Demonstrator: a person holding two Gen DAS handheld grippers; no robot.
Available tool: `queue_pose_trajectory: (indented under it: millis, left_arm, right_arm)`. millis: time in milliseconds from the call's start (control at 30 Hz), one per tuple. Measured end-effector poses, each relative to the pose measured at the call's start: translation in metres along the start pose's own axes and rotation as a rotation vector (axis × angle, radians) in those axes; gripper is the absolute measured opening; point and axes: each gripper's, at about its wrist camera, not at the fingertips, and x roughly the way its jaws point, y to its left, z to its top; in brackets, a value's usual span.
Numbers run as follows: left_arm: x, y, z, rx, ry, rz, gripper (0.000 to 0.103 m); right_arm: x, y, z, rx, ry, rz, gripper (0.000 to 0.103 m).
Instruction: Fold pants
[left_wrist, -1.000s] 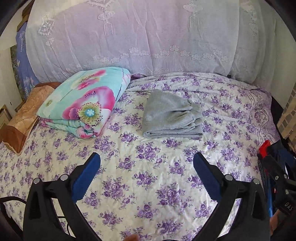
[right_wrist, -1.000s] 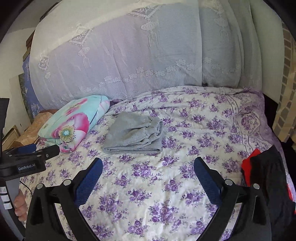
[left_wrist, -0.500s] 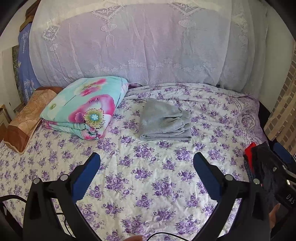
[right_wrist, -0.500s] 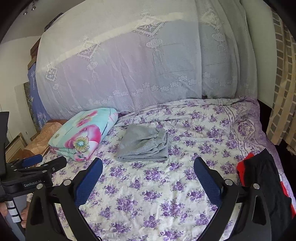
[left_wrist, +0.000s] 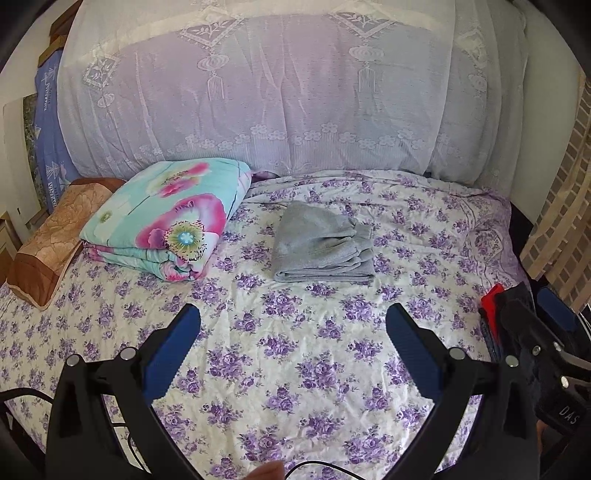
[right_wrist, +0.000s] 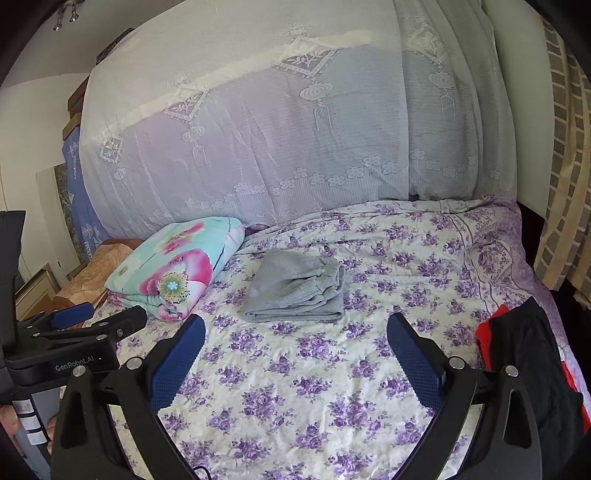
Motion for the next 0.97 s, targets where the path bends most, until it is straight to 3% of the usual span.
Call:
queue_pose_trajectory:
  millis: [667, 967]
  left_arm:
    - [0.004, -0.011, -0.003, 0.06, -0.014, -0.003, 0.098]
    - [0.008, -0.009, -0.001, 0.035, 0.007, -0.028, 0.098]
  right_arm:
    - [0.005, -0.002, -0.003, 0.016, 0.018, 0.0, 0.099]
    - [0.007, -0.003, -0.002, 0.019, 0.016, -0.002, 0.099]
